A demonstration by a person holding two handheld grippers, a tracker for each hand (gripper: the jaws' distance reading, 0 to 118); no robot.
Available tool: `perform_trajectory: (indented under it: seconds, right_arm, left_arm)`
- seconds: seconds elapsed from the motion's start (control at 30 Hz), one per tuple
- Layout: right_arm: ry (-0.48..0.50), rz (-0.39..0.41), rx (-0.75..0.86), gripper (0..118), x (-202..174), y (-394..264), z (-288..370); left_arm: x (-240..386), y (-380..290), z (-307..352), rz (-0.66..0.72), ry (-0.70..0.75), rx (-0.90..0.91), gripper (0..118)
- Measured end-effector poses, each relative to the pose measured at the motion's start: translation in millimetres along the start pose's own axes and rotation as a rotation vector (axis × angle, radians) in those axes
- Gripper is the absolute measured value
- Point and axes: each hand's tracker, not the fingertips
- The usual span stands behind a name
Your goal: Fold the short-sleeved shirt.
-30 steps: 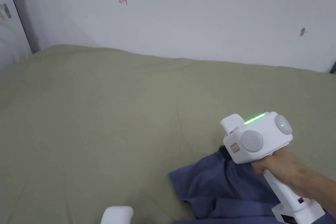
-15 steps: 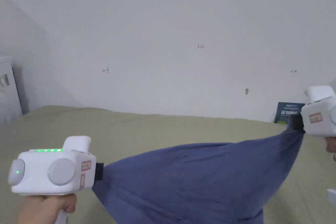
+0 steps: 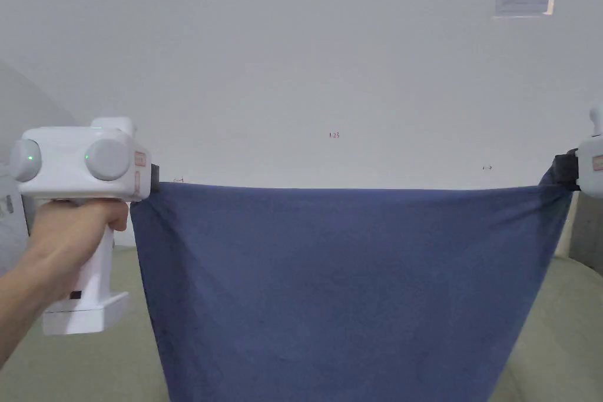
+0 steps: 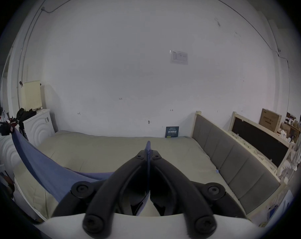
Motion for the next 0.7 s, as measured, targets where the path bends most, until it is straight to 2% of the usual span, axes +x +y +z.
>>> perform_trajectory:
  seconds: [0.33, 0.7]
  right_arm:
    - [-0.02, 0.024, 0.057, 4, -15.3, 28.7, -0.4]
    - [-0.065, 0.05, 0.066, 4, -30.7, 72.1, -59.8]
  left_arm:
    - [-5.5, 22.7, -6.7, 0.002, 0.044, 0.018, 1]
    - [7.2, 64.9, -59.4, 0.013, 0.092, 0.024, 1]
